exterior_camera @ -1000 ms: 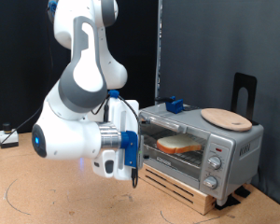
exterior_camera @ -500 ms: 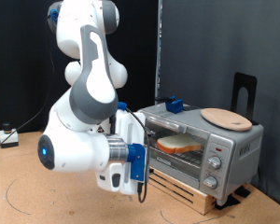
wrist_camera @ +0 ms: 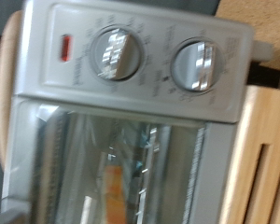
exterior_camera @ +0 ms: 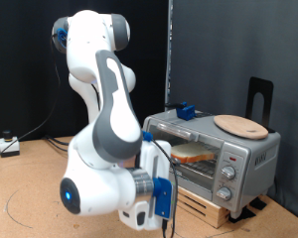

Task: Make a piece of toast with the oven

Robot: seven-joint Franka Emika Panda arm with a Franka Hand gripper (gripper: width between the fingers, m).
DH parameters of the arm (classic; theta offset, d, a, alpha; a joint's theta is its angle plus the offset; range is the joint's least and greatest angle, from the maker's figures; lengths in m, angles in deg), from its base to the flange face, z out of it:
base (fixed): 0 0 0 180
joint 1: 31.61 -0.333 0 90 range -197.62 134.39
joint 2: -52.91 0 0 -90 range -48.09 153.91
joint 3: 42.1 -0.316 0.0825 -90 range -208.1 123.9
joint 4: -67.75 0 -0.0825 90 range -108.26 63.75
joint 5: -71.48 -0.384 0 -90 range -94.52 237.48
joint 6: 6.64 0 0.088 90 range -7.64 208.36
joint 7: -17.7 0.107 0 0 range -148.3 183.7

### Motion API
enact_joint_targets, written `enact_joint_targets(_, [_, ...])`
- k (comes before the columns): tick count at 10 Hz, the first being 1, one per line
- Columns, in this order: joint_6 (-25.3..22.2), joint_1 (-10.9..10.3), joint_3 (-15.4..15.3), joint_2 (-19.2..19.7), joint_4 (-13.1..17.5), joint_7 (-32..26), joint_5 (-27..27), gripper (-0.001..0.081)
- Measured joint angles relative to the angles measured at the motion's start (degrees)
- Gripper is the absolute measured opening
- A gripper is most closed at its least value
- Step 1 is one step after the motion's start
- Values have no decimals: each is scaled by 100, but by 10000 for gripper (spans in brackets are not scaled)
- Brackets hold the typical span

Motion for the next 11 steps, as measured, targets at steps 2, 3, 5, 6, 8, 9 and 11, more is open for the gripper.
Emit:
enact_joint_targets(2, [68,-153,0,392,355,3,68,804])
enact_joint_targets(3, [69,-217,-1,566,514,5,85,804])
enact_joint_targets(5, [141,-325,-2,840,755,44,86,804])
enact_joint_targets(6, [166,-383,-9,959,860,57,82,804])
enact_joint_targets(8, [183,-508,-86,1153,1008,67,55,804])
enact_joint_targets(9, [182,-580,-148,1192,1022,66,40,804])
enact_joint_targets(11, [169,-703,-313,1212,1016,66,0,804])
